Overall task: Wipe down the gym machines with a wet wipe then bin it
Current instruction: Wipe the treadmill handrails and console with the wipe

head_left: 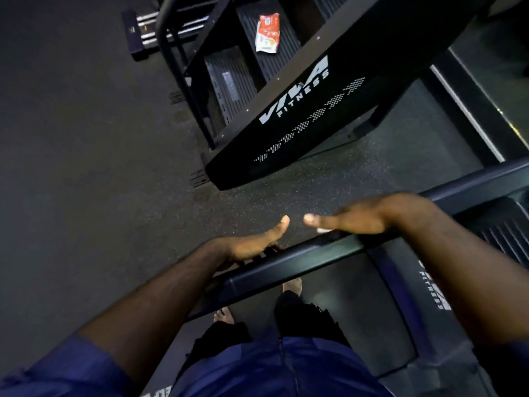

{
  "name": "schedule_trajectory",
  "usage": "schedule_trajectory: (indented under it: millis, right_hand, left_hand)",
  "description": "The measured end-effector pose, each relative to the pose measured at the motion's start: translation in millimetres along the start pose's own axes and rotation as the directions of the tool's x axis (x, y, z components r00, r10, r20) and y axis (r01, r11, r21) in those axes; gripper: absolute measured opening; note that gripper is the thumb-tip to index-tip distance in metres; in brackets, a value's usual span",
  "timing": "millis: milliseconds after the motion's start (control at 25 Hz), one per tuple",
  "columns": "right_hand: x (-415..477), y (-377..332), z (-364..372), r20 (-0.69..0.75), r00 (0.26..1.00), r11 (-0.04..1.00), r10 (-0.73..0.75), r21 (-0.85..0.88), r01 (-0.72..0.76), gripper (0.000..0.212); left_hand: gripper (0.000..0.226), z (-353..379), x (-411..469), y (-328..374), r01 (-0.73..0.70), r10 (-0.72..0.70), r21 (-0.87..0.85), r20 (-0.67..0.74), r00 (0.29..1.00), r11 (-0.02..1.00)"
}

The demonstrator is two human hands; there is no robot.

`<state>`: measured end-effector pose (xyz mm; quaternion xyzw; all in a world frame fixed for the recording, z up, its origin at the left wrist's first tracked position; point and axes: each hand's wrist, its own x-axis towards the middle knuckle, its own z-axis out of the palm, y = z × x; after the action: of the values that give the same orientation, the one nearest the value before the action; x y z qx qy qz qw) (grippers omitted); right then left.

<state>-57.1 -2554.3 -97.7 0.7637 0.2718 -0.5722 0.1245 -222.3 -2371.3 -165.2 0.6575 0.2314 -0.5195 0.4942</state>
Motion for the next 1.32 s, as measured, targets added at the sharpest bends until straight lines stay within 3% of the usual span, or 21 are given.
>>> schedule_trajectory:
  millis: [80, 200, 280, 360, 400, 480, 520, 560, 600, 680, 720, 760, 840, 920, 1040, 1120, 1240, 1320]
  right_hand:
    - [3, 24, -8, 0.012, 0.985, 0.978, 0.172, 0.12, -0.172, 0.141]
    - [12, 20, 4, 0.046, 0.992, 0.986, 0.122, 0.106, -0.126, 0.136]
    - [2, 25, 14, -0.104, 0.994, 0.999, 0.009, 0.038, -0.005, 0.13]
    - [-10, 50, 31, -0.394, 0.917, 0.988, -0.059, 0.106, 0.109, 0.113]
    - [-12, 61, 48, -0.569, 0.82, 0.978, -0.067, 0.126, 0.168, 0.102]
    - [1, 66, 100, -0.897, 0.441, 0.964, 0.039, 0.15, 0.219, 0.085]
    - [15, 55, 128, -0.952, 0.274, 0.937, 0.138, 0.216, 0.275, 0.076]
    - [30, 31, 154, -0.934, 0.207, 0.861, 0.292, 0.35, 0.368, 0.073]
    - [45, -3, 175, -0.857, 0.221, 0.707, 0.465, 0.51, 0.491, 0.076]
    - [65, -81, 191, -0.642, 0.337, 0.244, 0.688, 0.643, 0.726, 0.092]
    - [70, -115, 192, -0.566, 0.338, 0.102, 0.752, 0.607, 0.788, 0.101]
    - [73, -135, 189, -0.524, 0.3, 0.048, 0.797, 0.55, 0.834, 0.107]
    - [79, -132, 178, -0.459, 0.214, 0.02, 0.863, 0.453, 0.891, 0.103]
    - [86, -93, 157, -0.405, 0.211, -0.022, 0.89, 0.424, 0.905, 0.092]
    - [114, -63, 150, -0.289, 0.391, -0.256, 0.874, 0.409, 0.876, 0.103]
    - [119, -108, 172, -0.324, 0.471, -0.353, 0.82, 0.361, 0.863, 0.106]
    - [95, -155, 184, -0.474, 0.307, -0.24, 0.825, 0.198, 0.95, 0.097]
    - [91, -112, 166, -0.467, 0.224, -0.133, 0.856, 0.218, 0.967, 0.102]
  left_hand:
    - [0.106, 8, 2, 13, -0.004, 0.004, 0.022, -0.005, 1.0, 1.0]
    - [0.086, 19, -1, 32, -0.101, 0.1, 0.042, 0.014, 0.995, 0.994]
    - [0.079, 22, -5, 40, -0.156, 0.157, 0.076, -0.004, 0.988, 0.985]
    - [0.076, 21, 1, 43, -0.198, 0.201, 0.118, -0.019, 0.979, 0.973]
    - [0.074, 21, 8, 44, -0.227, 0.234, 0.157, -0.027, 0.972, 0.961]
    - [0.071, 23, 23, 46, -0.298, 0.322, 0.274, -0.046, 0.946, 0.914]
    - [0.065, 26, 30, 46, -0.324, 0.362, 0.309, -0.074, 0.929, 0.894]
    - [0.057, 31, 34, 45, -0.352, 0.402, 0.333, -0.095, 0.91, 0.875]
    - [0.05, 34, 37, 44, -0.377, 0.442, 0.359, -0.118, 0.889, 0.854]
    - [0.053, 42, 36, 40, -0.404, 0.502, 0.407, -0.171, 0.848, 0.82]
    - [0.059, 43, 38, 36, -0.415, 0.531, 0.436, -0.187, 0.826, 0.798]
    - [0.064, 43, 39, 32, -0.416, 0.556, 0.474, -0.203, 0.806, 0.776]
    - [0.075, 43, 41, 30, -0.421, 0.6, 0.534, -0.217, 0.77, 0.733]
    - [0.086, 44, 43, 31, -0.414, 0.623, 0.566, -0.24, 0.744, 0.713]
    - [0.097, 47, 41, 29, -0.386, 0.656, 0.626, -0.278, 0.701, 0.678]
    - [0.098, 48, 38, 28, -0.383, 0.667, 0.641, -0.281, 0.689, 0.665]
    - [0.084, 47, 40, 30, -0.387, 0.668, 0.637, -0.278, 0.691, 0.666]
    - [0.079, 46, 43, 30, -0.372, 0.659, 0.645, -0.281, 0.698, 0.668]
